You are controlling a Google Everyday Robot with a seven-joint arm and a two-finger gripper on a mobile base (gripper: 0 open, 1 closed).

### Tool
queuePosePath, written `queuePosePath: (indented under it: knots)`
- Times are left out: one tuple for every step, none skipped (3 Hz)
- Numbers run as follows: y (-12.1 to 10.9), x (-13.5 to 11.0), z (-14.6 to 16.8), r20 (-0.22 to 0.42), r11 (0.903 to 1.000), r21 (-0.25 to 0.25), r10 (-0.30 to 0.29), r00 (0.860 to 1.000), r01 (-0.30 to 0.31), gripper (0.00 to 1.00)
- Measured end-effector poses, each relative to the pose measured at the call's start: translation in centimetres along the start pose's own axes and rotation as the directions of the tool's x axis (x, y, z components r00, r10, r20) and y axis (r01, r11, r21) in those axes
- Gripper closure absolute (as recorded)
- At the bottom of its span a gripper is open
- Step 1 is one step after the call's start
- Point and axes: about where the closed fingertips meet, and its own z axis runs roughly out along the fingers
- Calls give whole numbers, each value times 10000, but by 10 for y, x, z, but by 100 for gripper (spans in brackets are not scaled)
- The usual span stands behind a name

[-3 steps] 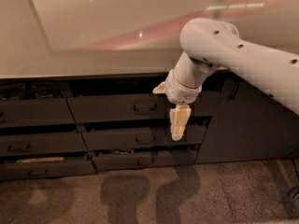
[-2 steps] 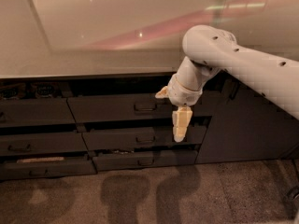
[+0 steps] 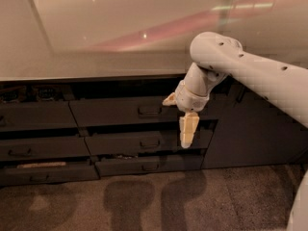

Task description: Open top drawer

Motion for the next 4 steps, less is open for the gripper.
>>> queuePosePath:
  knots:
    - [3, -4, 1, -408, 9977, 587, -312, 9987, 336, 0]
    - [9, -10, 5, -975, 9733, 1832, -1220, 9877, 1383, 0]
    - [7, -7, 6, -985, 9759, 1758, -1134, 9887, 1295, 0]
    - [-45, 44, -16, -1261, 9721, 2225, -468, 9909, 742, 0]
